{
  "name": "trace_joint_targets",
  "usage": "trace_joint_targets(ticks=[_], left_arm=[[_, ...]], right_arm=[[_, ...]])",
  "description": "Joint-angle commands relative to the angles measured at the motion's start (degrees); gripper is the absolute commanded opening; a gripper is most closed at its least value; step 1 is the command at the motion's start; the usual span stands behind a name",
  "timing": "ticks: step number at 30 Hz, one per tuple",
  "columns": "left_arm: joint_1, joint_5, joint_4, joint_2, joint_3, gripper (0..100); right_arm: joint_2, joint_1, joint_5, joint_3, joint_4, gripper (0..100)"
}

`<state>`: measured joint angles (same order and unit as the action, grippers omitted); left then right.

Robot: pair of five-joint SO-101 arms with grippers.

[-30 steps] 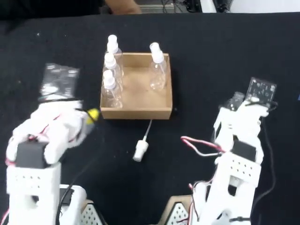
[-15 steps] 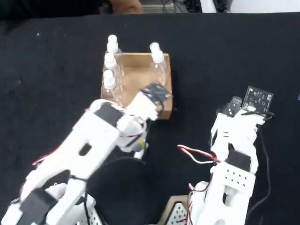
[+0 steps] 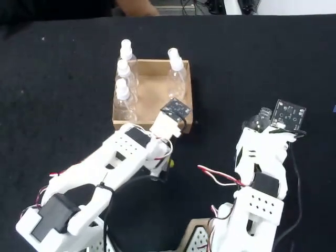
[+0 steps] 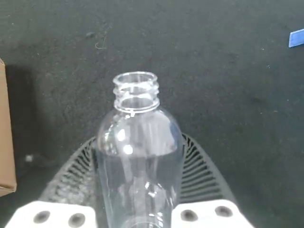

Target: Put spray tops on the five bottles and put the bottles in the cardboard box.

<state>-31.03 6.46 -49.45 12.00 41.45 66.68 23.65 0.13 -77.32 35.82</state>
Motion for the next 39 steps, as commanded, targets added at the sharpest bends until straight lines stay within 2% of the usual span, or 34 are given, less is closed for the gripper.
trace_joint_targets(ticks=[1, 9, 16, 22, 27, 31, 39], left_arm=[[-0.92, -0.88, 0.79, -0.62, -0.04, 23], [-1.01, -3.69, 1.05, -3.34, 2.15, 23], [-5.76, -3.60, 0.97, -3.25, 2.15, 4], [-7.52, -3.25, -2.46, -3.16, 1.45, 3], [-4.18, 6.15, -10.73, -0.44, 1.19, 3], [1.10, 16.70, -20.31, 5.80, 1.45, 3], [19.82, 38.51, -33.85, 15.03, 2.51, 3]], right_arm=[[1.71, 0.88, -0.35, 0.22, -1.67, 1.0], [1.71, 0.88, -0.35, 0.22, -1.67, 1.0], [1.71, 1.05, -0.35, 0.22, -1.67, 1.0], [1.63, 1.05, -0.35, 0.04, -1.67, 1.0], [1.80, 0.97, -0.35, -0.31, -1.76, 1.1], [1.80, 0.88, -0.35, -0.31, -1.76, 1.1], [1.80, 0.88, -0.35, -0.40, -1.76, 1.1]])
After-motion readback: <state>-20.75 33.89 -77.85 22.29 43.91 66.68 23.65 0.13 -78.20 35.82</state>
